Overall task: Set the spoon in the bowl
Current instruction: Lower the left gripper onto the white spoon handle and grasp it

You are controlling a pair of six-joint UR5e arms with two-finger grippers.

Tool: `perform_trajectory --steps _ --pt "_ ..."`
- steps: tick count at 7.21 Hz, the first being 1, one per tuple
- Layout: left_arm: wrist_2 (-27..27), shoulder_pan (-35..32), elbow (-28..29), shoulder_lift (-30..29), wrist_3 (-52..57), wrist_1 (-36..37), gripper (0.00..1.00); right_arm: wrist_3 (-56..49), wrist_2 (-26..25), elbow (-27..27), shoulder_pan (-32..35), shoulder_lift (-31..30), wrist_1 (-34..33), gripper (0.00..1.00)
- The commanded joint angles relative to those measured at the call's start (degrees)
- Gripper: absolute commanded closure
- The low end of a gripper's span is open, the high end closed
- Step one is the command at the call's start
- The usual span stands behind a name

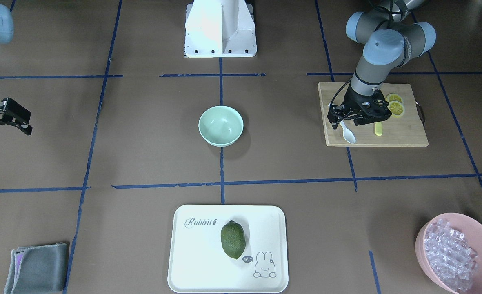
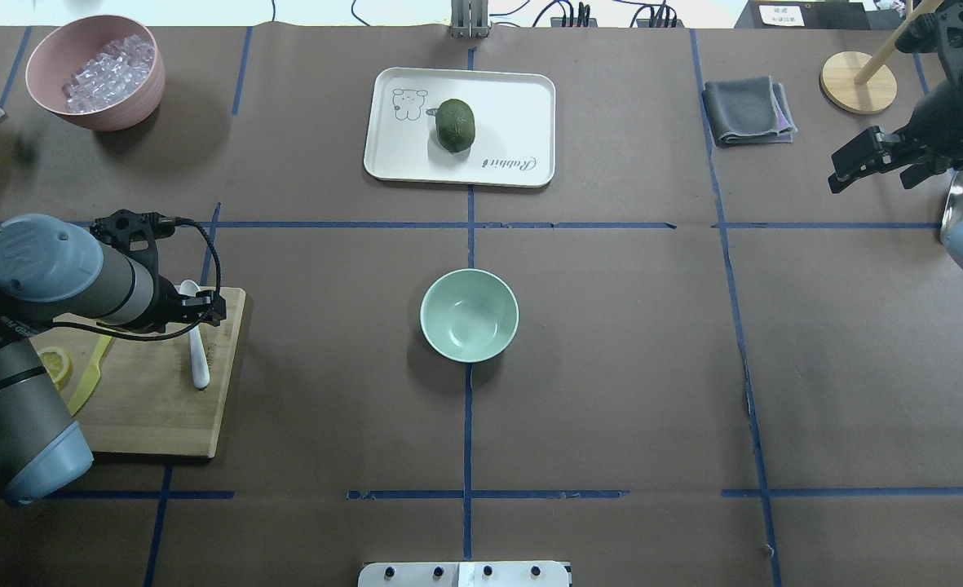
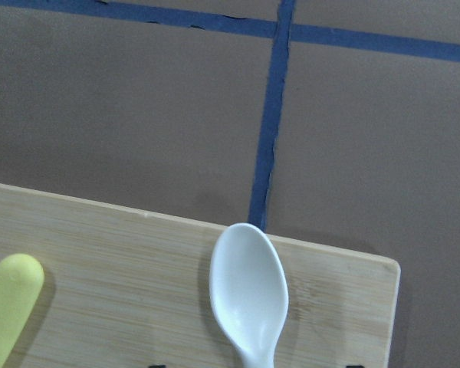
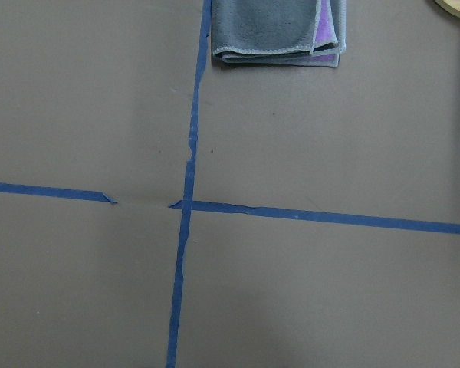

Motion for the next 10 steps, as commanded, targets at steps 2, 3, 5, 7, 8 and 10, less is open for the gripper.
perform_trajectory --steps 2,3,5,7,8,10 --pt "-0.07 0.12 0.0 0.0 -0.09 0.04 0.22 0.09 -0.08 -0.05 -0.05 -0.02 0.0 0.0" --pt "-0.07 0.12 0.0 0.0 -0.09 0.04 0.25 0.09 -0.17 -0.05 -0.05 -0.02 0.0 0.0" --pt "-0.07 0.12 0.53 0.0 -0.09 0.04 0.4 0.0 -0.26 -0.14 0.04 -0.02 0.0 0.0" --pt "-0.25 0.12 0.36 -0.08 -0.09 -0.05 0.74 0.0 -0.26 0.04 0.04 0.06 0.0 0.0" --pt "-0.34 0.03 -0.51 0.0 -0.09 0.3 0.87 0.09 -0.17 0.12 0.04 0.06 0.0 0.0" --pt "-1.38 -0.06 -0.88 0.09 -0.18 0.66 0.98 0.18 -0.17 0.83 0.04 0.06 0.0 0.0"
